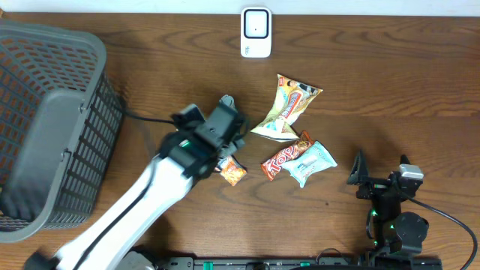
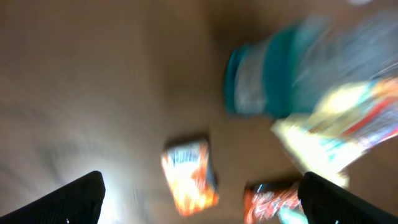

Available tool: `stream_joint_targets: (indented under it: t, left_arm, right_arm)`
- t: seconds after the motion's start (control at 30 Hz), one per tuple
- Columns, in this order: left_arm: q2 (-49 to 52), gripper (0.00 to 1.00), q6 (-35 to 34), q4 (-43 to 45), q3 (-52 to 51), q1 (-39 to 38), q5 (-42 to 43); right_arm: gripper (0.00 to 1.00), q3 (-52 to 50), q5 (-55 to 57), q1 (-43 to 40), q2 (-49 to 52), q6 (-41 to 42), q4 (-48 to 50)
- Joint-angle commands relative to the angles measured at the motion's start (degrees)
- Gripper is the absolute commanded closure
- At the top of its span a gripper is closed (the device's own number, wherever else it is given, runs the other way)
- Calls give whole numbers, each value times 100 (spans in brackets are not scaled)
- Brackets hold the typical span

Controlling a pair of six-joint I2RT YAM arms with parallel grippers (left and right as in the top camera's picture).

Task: Scan the item barcode
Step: 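Carry the Kleenex pack toward the scanner and drop it on the table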

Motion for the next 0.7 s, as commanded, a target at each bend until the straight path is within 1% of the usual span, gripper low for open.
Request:
stream_joint_targets:
  t: [0.0, 0.07, 0.13, 0.23, 0.37, 0.43, 0.47, 0.53, 0.67]
  left_arm:
    - [-835, 1, 1602, 363, 170, 177, -1794]
    - [-1270, 0, 2586, 911, 170, 317, -2100]
    - [-1641, 1, 3781, 1687, 170, 520, -2096]
    - [-1950, 0, 5213, 2916, 170, 815, -2096]
    - [-2140, 0, 6428, 4680, 170, 1139, -2096]
    - [-2177, 0, 7066, 5285, 199, 1174, -2096]
    - [-2190, 0, 7410, 5449, 236, 1172, -2098]
    - [-2225, 0, 8043, 5449, 356, 1172, -2129]
    - [-2341, 0, 8765, 5289, 424, 1172, -2815]
  right_arm:
    - [1, -9, -13, -35, -22, -42, -17]
    - [1, -9, -13, -35, -24, -42, -17]
    - [1, -9, -13, -35, -22, -42, -17]
    - [1, -9, -13, -35, -24, -42, -17]
    - [1, -9, -13, -35, -22, -42, -17]
    - [1, -9, -13, -35, -24, -42, -17]
    - [1, -9, -13, -35, -24, -42, -17]
    - [1, -9, -13, -35, -24, -42, -17]
    - [1, -9, -13, -35, -24, -42, -17]
